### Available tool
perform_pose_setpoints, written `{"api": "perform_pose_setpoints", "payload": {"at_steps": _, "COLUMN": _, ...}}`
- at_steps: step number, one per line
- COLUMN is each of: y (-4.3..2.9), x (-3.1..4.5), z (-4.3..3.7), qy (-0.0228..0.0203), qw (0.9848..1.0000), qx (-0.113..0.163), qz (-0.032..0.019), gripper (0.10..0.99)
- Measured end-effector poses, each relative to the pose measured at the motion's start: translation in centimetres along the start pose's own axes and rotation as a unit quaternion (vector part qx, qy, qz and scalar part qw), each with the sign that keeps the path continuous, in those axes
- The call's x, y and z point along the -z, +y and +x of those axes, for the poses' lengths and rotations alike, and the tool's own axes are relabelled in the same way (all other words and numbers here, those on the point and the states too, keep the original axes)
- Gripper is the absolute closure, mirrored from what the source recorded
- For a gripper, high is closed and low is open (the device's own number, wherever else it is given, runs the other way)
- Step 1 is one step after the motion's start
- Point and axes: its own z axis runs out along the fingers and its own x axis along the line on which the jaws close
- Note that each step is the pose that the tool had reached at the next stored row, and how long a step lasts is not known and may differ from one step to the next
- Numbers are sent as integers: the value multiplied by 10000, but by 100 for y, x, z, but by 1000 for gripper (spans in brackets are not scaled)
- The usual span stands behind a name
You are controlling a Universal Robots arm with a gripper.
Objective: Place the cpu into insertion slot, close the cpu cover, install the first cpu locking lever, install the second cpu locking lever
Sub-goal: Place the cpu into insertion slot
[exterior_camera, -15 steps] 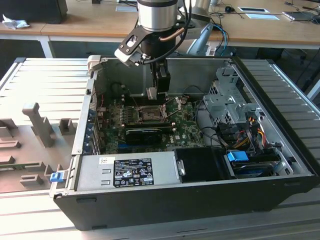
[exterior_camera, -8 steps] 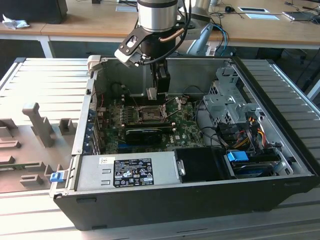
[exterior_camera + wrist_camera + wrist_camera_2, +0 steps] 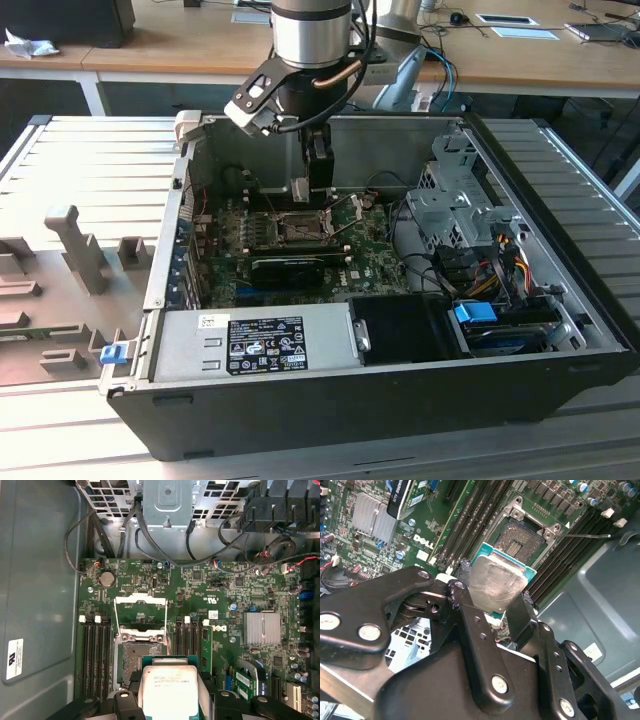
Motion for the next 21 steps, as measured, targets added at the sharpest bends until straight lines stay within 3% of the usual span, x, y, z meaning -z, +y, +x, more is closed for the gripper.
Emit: {"api": "perform_pose_setpoints", "payload": {"at_steps": 21, "y": -18, "x": -82, "z": 0, "qy": 0, "qw": 10000, "qx": 0, "qz": 0, "gripper": 557}}
